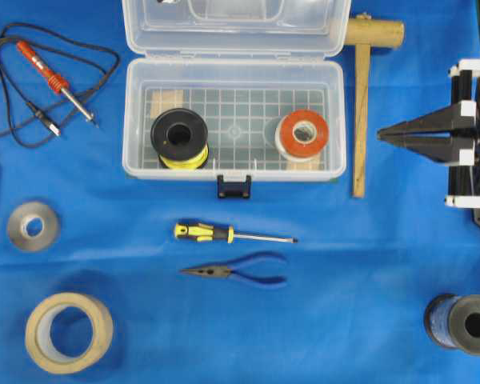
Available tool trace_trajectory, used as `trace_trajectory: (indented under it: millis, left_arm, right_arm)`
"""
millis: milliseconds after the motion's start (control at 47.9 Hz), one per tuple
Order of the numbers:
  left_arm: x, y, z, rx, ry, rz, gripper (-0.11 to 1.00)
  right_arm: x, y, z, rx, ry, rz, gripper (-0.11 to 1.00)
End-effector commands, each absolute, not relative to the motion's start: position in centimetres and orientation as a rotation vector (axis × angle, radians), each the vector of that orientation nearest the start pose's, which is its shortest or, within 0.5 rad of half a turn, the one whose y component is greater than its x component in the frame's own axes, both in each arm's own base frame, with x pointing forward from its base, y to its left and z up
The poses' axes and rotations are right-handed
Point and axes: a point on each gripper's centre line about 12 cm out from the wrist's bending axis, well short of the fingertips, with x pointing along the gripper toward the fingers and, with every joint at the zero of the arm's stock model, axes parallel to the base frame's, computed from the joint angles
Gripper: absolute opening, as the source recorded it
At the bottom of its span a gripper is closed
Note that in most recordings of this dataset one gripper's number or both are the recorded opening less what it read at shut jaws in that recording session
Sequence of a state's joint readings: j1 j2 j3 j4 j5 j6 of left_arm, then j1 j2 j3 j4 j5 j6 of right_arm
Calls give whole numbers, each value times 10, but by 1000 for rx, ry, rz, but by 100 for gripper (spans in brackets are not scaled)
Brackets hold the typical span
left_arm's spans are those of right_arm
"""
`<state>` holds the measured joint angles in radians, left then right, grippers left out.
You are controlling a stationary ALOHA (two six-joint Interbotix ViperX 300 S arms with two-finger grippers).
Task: Close the tool box with the left arm.
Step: 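Push the clear lid forward and down with the left gripper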
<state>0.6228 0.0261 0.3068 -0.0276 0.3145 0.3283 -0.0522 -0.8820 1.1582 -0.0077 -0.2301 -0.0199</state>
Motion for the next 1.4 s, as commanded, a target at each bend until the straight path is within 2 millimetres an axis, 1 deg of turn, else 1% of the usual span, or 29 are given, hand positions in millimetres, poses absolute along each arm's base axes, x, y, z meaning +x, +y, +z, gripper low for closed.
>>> trace_trajectory:
  millis: [0,272,397,480,606,773,1003,1128,1232,1295,1378]
  left_arm:
    - [371,233,277,105,680,437,93]
    - [365,199,295,107,714,369,93]
    - [362,178,306,116,716,327,93]
    - [360,164,309,120,720,298,93]
    - [356,140,308,81,732,262,93]
    - [349,111,299,4,758,231,93]
    - [338,53,289,-29,773,118,93]
    - [329,19,282,-71,791,58,93]
    - [319,-3,279,-107,815,22,93]
    - [314,-11,280,-126,819,10,93]
    - [308,-20,291,-134,783,-13,92]
  right_arm:
    - [214,-11,281,-28,34,-51,0]
    - [215,-11,281,-35,36,-48,0]
    - [215,-11,281,-35,35,-48,0]
    - [215,-11,281,-37,35,-49,0]
    - [215,-11,282,-37,33,-49,0]
    - [215,-11,281,-40,32,-49,0]
    - [215,-11,282,-40,30,-49,0]
    - [215,-11,282,-40,30,-49,0]
    - [215,-11,281,-40,35,-49,0]
    - [215,-11,282,-40,33,-49,0]
    - [215,-11,282,-40,33,-48,0]
